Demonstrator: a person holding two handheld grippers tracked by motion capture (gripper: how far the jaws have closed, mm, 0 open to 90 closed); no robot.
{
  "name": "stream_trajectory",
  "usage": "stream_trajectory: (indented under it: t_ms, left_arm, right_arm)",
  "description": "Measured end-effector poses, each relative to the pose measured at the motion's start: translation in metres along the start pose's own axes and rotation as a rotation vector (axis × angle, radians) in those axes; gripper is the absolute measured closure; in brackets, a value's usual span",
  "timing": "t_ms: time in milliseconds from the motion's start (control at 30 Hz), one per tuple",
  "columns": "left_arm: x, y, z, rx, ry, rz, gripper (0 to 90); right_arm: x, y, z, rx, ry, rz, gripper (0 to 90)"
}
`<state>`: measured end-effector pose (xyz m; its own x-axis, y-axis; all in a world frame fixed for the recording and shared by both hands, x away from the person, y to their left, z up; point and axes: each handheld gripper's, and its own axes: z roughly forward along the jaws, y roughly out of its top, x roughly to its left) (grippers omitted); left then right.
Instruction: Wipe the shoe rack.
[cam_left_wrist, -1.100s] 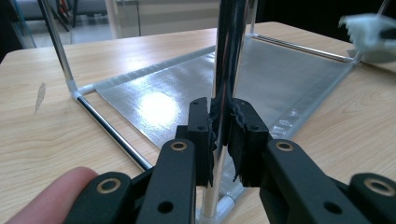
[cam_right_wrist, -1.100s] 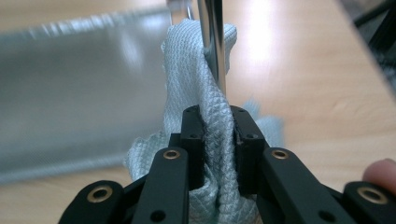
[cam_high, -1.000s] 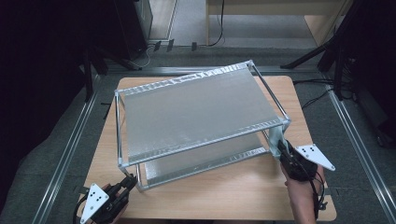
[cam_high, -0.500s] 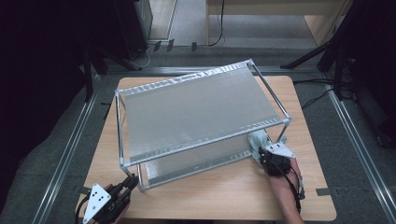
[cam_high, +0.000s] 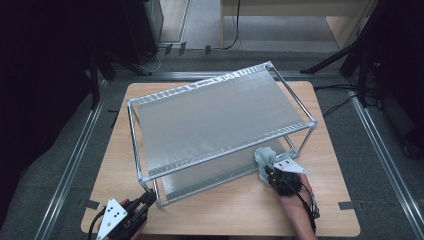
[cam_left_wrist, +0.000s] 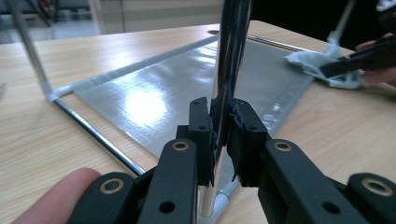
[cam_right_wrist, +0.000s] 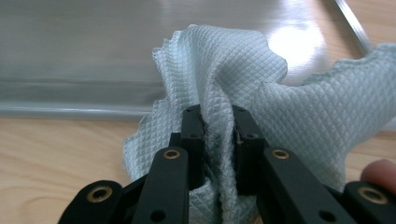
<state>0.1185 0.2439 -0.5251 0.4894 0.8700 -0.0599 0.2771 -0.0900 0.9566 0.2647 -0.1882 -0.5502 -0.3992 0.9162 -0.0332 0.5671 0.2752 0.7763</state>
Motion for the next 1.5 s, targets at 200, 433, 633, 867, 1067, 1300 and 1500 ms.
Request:
stream_trajectory:
  t_ms: [200, 433, 633, 867, 1067, 1300, 1500]
  left_arm:
    - [-0.016, 0.001, 0.005, 0.008, -0.061, 0.023, 81.2]
    - [-0.03, 0.001, 0.01, 0.012, -0.106, 0.019, 81.3]
    - [-0.04, 0.001, 0.013, 0.012, -0.14, 0.041, 81.5]
    - [-0.046, 0.001, 0.017, 0.011, -0.178, 0.046, 81.6]
    - [-0.052, 0.001, 0.018, 0.011, -0.194, 0.065, 81.9]
    - [-0.05, 0.001, 0.017, 0.017, -0.194, 0.083, 82.2]
    - [-0.049, 0.001, 0.016, 0.014, -0.203, 0.082, 82.3]
  right_arm:
    - [0.037, 0.002, -0.002, 0.017, 0.115, -0.063, 78.4]
    - [0.116, 0.002, -0.004, 0.003, 0.236, -0.199, 78.4]
    - [0.181, -0.005, -0.014, -0.022, 0.348, -0.333, 77.6]
    - [0.185, 0.01, -0.014, -0.105, 0.37, -0.293, 77.6]
    - [0.181, 0.004, -0.001, -0.067, 0.357, -0.336, 77.2]
    - [0.144, 0.011, 0.007, -0.034, 0.312, -0.271, 77.9]
    - [0.104, 0.014, 0.015, -0.034, 0.264, -0.205, 78.3]
